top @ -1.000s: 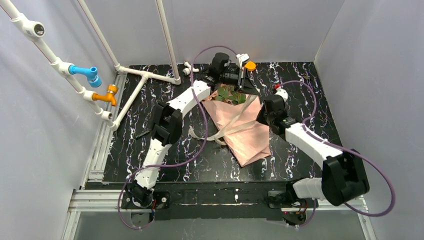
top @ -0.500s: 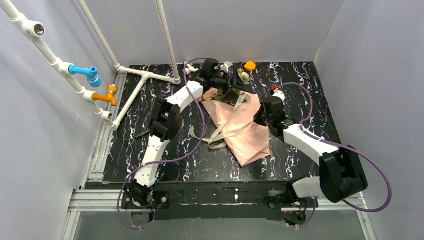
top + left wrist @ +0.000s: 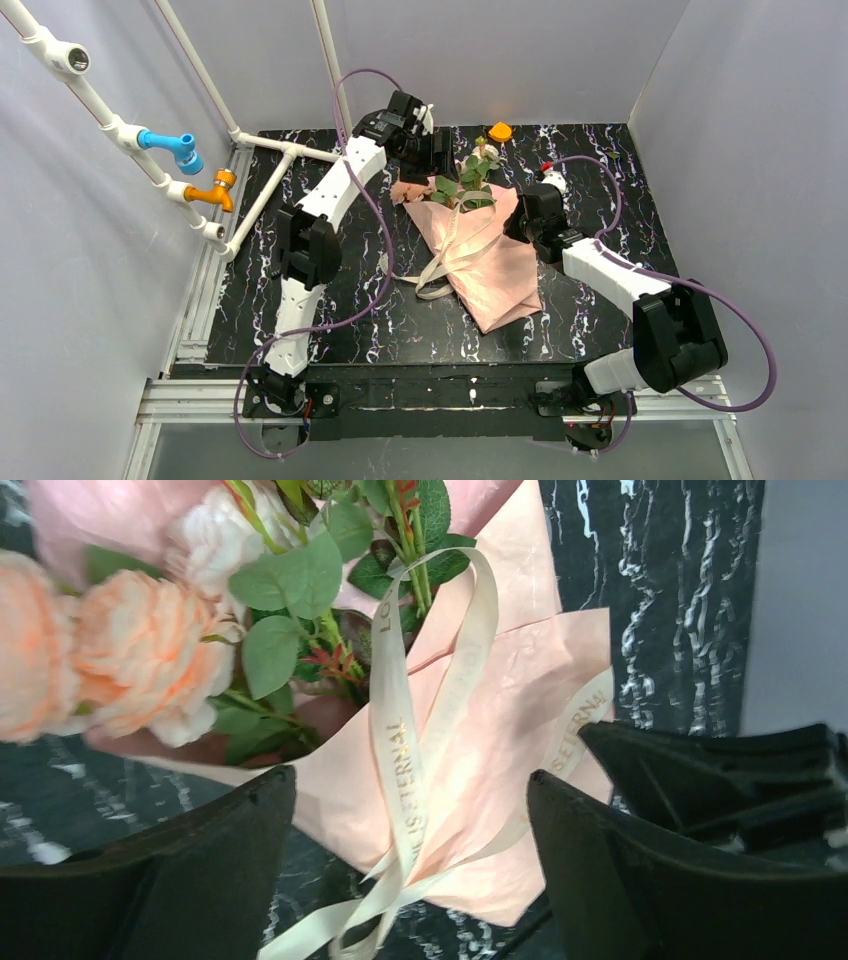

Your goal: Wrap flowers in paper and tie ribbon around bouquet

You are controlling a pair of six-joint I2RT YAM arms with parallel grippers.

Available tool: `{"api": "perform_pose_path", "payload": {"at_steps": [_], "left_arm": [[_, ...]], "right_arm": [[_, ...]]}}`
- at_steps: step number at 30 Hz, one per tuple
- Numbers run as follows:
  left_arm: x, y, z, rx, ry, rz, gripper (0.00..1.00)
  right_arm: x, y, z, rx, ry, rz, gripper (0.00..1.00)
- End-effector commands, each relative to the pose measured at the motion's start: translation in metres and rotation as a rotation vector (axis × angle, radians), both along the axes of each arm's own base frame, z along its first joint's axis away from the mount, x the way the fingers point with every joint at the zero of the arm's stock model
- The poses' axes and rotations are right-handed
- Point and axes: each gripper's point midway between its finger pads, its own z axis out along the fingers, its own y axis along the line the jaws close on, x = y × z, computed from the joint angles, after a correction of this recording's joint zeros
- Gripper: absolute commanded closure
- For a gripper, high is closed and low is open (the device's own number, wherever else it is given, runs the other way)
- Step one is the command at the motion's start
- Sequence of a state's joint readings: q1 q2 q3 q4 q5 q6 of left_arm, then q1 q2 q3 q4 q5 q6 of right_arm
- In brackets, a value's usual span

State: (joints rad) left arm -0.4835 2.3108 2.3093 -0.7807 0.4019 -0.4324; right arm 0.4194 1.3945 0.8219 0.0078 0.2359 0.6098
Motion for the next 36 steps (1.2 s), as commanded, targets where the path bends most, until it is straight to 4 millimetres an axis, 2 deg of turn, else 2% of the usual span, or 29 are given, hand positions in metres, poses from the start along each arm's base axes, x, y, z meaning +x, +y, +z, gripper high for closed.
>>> {"api": "perform_pose_path", "payload": {"at_steps": [1,6,8,10,12,22,31,36], "left_arm": [[-0.017,0.020,0.028,0.138,-0.136,-0.052,0.23],[-0.031,-0.014,0.013,0.140,-0.153,-0.156,0.41],[-0.033,-0.023,0.002,0.142,-0.140,-0.171,0.57],[-0.031,-0.024,-0.011,0.157,-0.113,-0.157,0.73],[-0.028,-0.020,-0.024,0.190,-0.097,-0.132,0.77],[-0.036,-0.012,-0.059,0.252,-0.029,-0.122,0.80],[-0.056,-0.033,-0.081,0.248,0.014,-0.201,0.80],[-0.065,-0.040,-0.087,0.252,0.024,-0.225,0.80]], "right_arm": [[0.016,0.005,0.022,0.014,-0.071,-0.003,0.99],[0.017,0.006,0.023,0.016,-0.074,0.003,0.99],[0.017,0.006,0.024,0.015,-0.076,0.004,0.99],[0.016,0.006,0.023,0.015,-0.077,0.005,0.99],[0.016,0.005,0.024,0.014,-0.079,0.006,0.99],[0.015,0.007,0.023,0.023,-0.076,0.007,0.99],[0.016,0.006,0.026,0.024,-0.083,0.005,0.99],[0.016,0.006,0.026,0.024,-0.084,0.004,0.99]]}}
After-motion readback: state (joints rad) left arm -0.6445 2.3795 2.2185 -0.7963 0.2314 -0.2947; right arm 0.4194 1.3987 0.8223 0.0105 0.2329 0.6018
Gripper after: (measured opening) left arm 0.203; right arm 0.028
